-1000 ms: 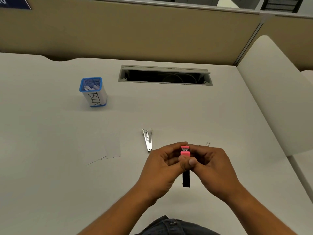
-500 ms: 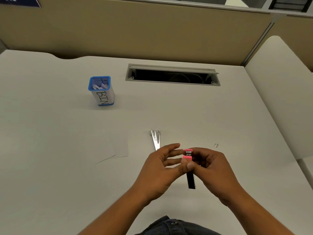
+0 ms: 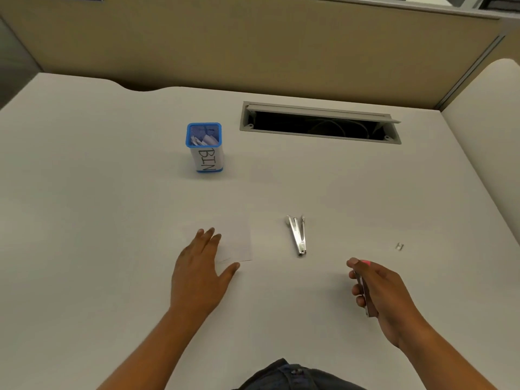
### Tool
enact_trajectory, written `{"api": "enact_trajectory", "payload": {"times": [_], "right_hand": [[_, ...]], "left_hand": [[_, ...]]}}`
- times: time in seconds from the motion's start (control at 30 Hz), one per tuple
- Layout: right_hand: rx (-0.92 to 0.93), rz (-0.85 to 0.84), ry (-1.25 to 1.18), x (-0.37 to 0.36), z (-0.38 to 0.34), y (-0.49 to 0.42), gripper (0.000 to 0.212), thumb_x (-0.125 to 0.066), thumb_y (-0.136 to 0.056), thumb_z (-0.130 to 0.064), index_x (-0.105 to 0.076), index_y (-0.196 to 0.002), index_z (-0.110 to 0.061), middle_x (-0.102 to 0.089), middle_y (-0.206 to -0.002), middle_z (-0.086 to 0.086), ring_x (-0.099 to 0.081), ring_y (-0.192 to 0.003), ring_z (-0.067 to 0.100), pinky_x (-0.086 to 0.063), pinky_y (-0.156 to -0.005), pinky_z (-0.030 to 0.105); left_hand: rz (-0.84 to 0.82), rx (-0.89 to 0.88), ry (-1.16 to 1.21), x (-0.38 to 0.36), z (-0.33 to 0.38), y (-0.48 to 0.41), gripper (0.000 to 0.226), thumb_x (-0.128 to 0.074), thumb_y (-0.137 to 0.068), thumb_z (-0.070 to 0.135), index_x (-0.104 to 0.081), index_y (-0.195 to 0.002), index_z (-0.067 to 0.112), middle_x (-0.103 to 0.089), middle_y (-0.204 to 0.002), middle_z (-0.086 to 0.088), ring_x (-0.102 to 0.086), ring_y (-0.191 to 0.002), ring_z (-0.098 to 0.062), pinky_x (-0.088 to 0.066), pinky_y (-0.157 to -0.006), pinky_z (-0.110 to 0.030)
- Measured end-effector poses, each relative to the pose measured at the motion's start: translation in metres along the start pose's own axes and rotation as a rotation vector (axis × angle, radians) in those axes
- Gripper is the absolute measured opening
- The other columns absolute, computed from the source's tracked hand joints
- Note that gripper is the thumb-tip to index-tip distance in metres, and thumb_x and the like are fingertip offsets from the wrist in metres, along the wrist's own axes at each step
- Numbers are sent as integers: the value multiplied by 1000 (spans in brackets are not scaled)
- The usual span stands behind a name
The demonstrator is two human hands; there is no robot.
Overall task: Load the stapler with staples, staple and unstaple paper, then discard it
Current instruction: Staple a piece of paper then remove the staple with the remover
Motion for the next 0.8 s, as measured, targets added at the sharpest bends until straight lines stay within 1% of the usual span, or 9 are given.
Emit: {"api": "enact_trajectory", "payload": {"times": [0.07, 0.13, 0.2, 0.27, 0.4, 0.5, 0.57, 0.7, 0.8], "right_hand": [[-6, -1, 35, -8, 4, 3, 35, -67, -86, -44, -69, -85, -9, -59, -62, 5, -50, -50, 16, -38, -41, 22], [1, -1, 56, -18, 5, 5, 34, -66, -87, -45, -70, -86, -10, -59, -61, 6, -49, -50, 17, -37, -42, 23], [15, -5, 61, -27, 3, 8, 30, -66, -88, -43, -71, -88, -13, -61, -64, 7, -50, -51, 18, -37, -45, 26], [34, -8, 57, -33, 0, 11, 27, -66, -88, -41, -72, -89, -15, -62, -67, 8, -50, -53, 19, -36, -47, 28], [52, -10, 54, -42, -5, 16, 25, -66, -89, -39, -72, -90, -15, -62, -69, 8, -50, -54, 20, -37, -47, 27], [64, -5, 46, -48, -5, 18, 24, -66, -89, -38, -73, -90, -15, -61, -69, 8, -49, -54, 20, -35, -47, 28], [69, -8, 37, -51, -6, 18, 22, -66, -88, -37, -73, -90, -16, -61, -68, 9, -48, -54, 21, -34, -49, 29], [95, -20, 23, -58, -5, 20, 18, -71, -86, -35, -75, -95, -20, -61, -67, 8, -49, -54, 21, -34, -48, 28], [126, -33, 39, -62, -5, 21, 18, -77, -82, -25, -74, -99, -21, -55, -60, 3, -46, -52, 19, -36, -46, 28]], "left_hand": [[-30, 4, -59, -4, -12, -3, 80, -61, -85, 56, -38, -147, 12, -31, -159, -2, -20, -148, -18, -22, -118, -39], [-43, -5, -98, -7, -22, -3, 82, -55, -86, 60, -34, -149, 12, -26, -161, -2, -17, -149, -18, -16, -119, -38], [-39, -20, -125, -7, -27, -2, 79, -53, -87, 61, -37, -147, 12, -31, -159, -3, -22, -148, -19, -18, -118, -37], [-26, -24, -125, -7, -28, -1, 73, -55, -87, 58, -45, -143, 11, -42, -153, -4, -33, -144, -21, -25, -115, -38], [25, -48, -101, -4, -29, -1, 55, -70, -83, 44, -66, -121, 5, -66, -130, -10, -59, -123, -29, -46, -100, -44], [54, -130, -110, -1, -30, -2, 38, -77, -81, 29, -73, -108, 4, -72, -117, -12, -67, -110, -32, -54, -89, -45], [77, -172, -114, 2, -30, -4, 30, -80, -78, 19, -74, -103, 3, -74, -112, -12, -70, -106, -32, -56, -84, -44], [92, -184, -55, 9, -32, -7, 37, -83, -71, 5, -73, -107, 3, -76, -106, -12, -73, -97, -31, -59, -77, -42], [83, -163, -32, 15, -35, -9, 46, -81, -66, -3, -72, -110, 3, -77, -102, -10, -74, -87, -30, -60, -66, -39]]}}
Point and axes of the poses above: each hand's wrist, its own y-axis away from the middle knuckle, its own x-axis out of the back of the hand, z = x × y, the point moved 3 cm from there along -y, towards the middle knuckle
